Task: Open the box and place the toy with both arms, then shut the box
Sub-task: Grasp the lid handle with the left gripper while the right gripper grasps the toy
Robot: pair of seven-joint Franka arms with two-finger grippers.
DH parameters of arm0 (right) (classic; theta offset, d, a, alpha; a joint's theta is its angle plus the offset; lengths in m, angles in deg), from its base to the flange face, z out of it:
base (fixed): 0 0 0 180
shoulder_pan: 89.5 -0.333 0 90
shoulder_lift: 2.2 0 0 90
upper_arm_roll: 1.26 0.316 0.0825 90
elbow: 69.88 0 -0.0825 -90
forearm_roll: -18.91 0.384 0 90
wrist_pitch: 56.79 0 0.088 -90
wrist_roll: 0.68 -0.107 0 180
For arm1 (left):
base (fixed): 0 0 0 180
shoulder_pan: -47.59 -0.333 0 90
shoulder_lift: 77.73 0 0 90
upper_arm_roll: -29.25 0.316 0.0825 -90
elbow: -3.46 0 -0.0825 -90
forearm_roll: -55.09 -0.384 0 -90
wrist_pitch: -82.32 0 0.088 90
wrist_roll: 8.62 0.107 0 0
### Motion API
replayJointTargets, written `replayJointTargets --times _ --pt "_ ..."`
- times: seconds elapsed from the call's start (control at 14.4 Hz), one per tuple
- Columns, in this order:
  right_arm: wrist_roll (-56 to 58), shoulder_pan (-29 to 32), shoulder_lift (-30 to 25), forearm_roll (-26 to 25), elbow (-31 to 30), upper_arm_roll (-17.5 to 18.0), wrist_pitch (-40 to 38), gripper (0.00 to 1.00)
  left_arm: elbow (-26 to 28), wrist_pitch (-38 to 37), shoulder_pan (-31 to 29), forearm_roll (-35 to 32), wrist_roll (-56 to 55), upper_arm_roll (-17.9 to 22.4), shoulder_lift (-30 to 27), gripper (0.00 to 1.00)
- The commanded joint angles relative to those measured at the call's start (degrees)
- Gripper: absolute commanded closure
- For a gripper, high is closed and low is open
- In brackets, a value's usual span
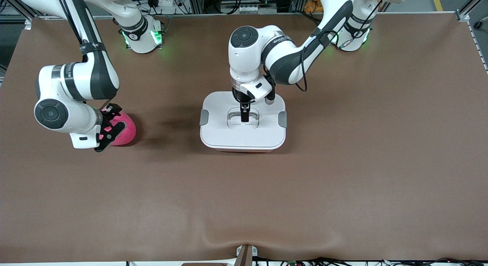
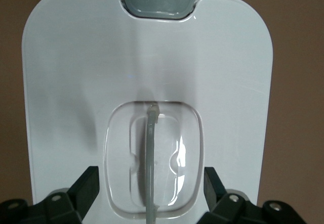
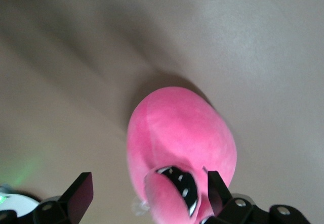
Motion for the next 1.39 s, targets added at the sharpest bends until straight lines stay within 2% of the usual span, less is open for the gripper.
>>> replayJointTargets --times 0.0,0.42,0.49,0.56,0.63,0.84,1.05,1.32 --pt "6.13 3.41 -3.57 -0.74 -6.95 0.72 5.36 0.00 -1.16 0.07 0.87 -1.29 -2.58 0.04 1.03 0.10" --pt "6.94 4.73 -3.66 -0.47 -9.86 0.72 5.10 0.00 -1.16 2.09 1.05 -4.28 -4.96 0.13 2.17 0.22" --pt "6.94 4.91 -3.66 -0.12 -9.69 0.72 5.28 0.46 -1.16 2.09 1.05 -4.37 -4.96 0.13 2.17 0.26" --pt "6.94 5.17 -3.49 -0.12 -8.99 0.72 5.72 0.74 -1.16 2.09 1.05 -4.37 -4.96 0.13 2.35 0.29" --pt "7.03 5.53 -3.40 -0.12 -8.11 0.72 5.55 0.98 -1.16 2.09 1.05 -4.37 -4.96 0.13 2.44 0.33" --pt "7.03 5.62 -3.22 -0.03 -7.93 0.72 5.72 1.00 -1.16 2.09 1.22 -4.89 -4.79 0.13 2.70 0.44" --pt "6.94 5.62 -3.13 0.14 -7.66 0.72 7.03 1.00 -1.16 2.09 1.31 -4.89 -4.35 0.04 2.61 0.63" --pt "5.28 5.27 -2.61 0.32 -0.20 0.72 6.78 1.00 -1.16 2.18 1.31 -5.24 -4.00 -0.05 2.70 0.72"
